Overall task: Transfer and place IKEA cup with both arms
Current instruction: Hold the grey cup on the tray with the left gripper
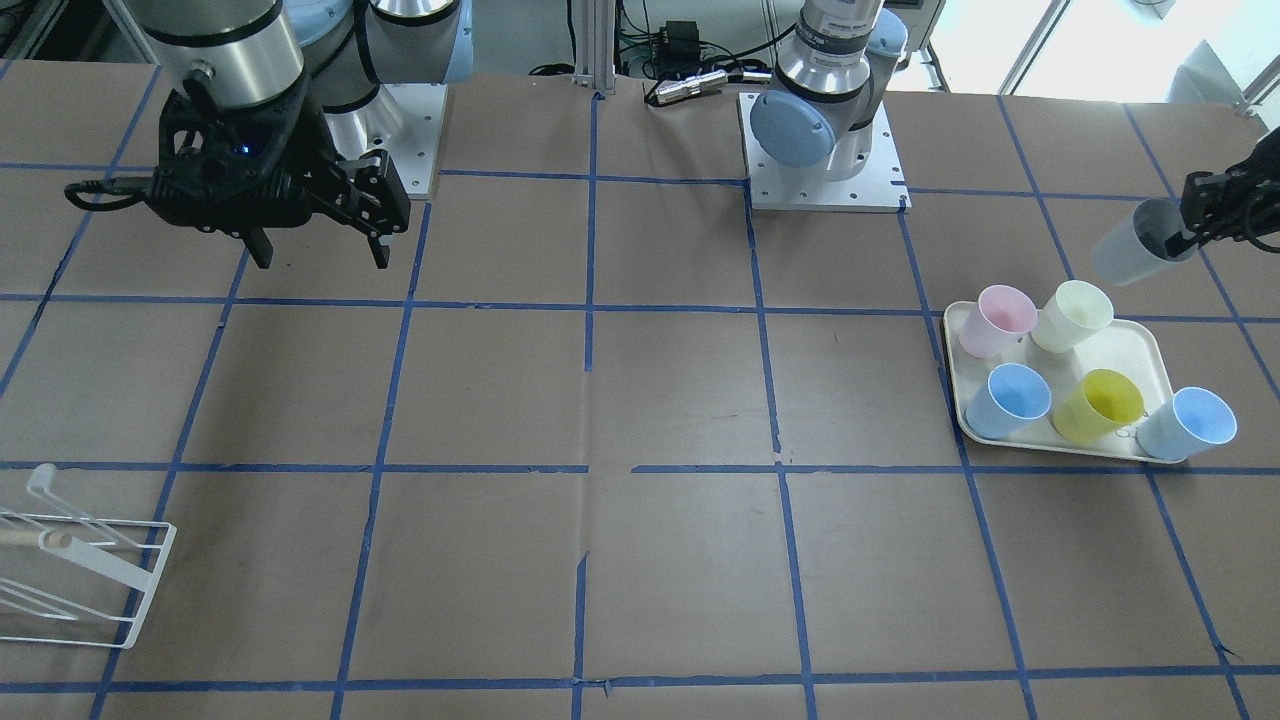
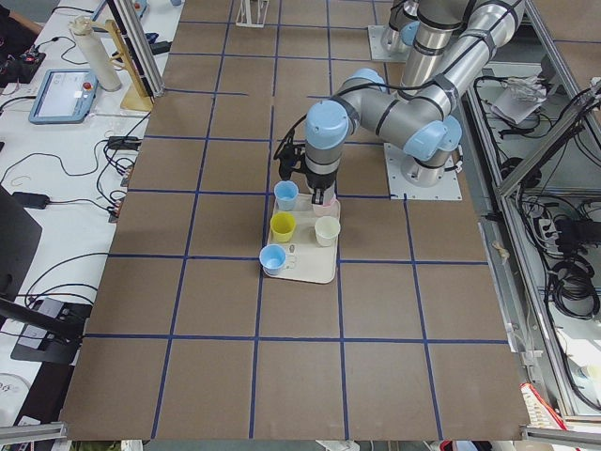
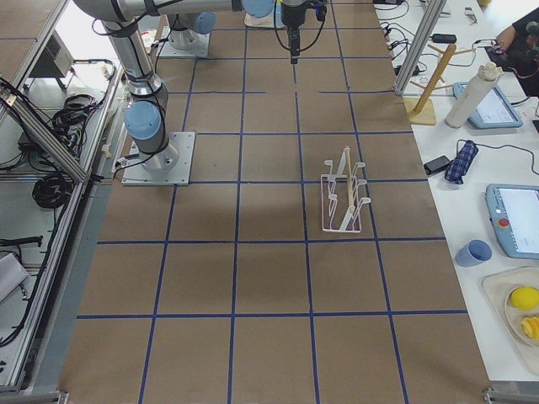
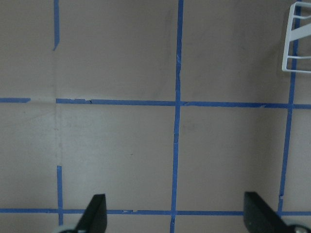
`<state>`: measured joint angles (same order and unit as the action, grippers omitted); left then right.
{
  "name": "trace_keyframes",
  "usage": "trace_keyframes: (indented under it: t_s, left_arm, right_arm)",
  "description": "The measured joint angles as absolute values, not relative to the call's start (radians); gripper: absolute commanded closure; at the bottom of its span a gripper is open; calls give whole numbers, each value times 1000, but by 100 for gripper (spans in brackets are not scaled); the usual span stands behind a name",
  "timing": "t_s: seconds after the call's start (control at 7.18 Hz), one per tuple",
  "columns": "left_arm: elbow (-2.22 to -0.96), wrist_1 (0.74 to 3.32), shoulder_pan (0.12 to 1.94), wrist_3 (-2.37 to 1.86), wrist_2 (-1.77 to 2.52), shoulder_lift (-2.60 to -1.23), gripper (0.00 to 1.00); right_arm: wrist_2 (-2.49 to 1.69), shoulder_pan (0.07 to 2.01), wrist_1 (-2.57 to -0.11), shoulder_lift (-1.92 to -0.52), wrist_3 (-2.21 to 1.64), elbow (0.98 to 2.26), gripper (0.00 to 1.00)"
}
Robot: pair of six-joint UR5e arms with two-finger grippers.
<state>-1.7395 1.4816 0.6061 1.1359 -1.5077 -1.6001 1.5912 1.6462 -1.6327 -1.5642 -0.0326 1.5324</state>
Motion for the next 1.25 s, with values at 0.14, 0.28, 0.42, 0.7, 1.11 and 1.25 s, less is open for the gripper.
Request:
trace_keyframes:
  t_s: [0.14, 0.28, 0.42, 0.7, 1.11, 1.25]
  left_arm:
    - [-1740, 1405, 549, 1246, -1493, -1649, 100]
    - [-1740, 1351, 504, 1356, -1460, -1702, 100]
    - [-1738, 1314, 468, 1465, -1419, -1753, 100]
    - [-1731, 1250, 422, 1642, -1364, -1847, 100]
    - [-1729, 1222, 387, 1709, -1322, -1932, 100]
    - [-1734, 1221, 387, 1701, -1320, -1944, 100]
  right_arm:
    - [1591, 1648, -1651, -1582, -30, 1537, 0]
    - [1591, 1648, -1659, -1589, -29, 1538, 0]
    - [1592, 1649, -1660, -1590, -32, 1537, 0]
    - [1592, 1648, -1652, -1576, -38, 1537, 0]
    - [1587, 1648, -1660, -1563, -36, 1527, 0]
    - [1587, 1648, -1660, -1563, -35, 1528, 0]
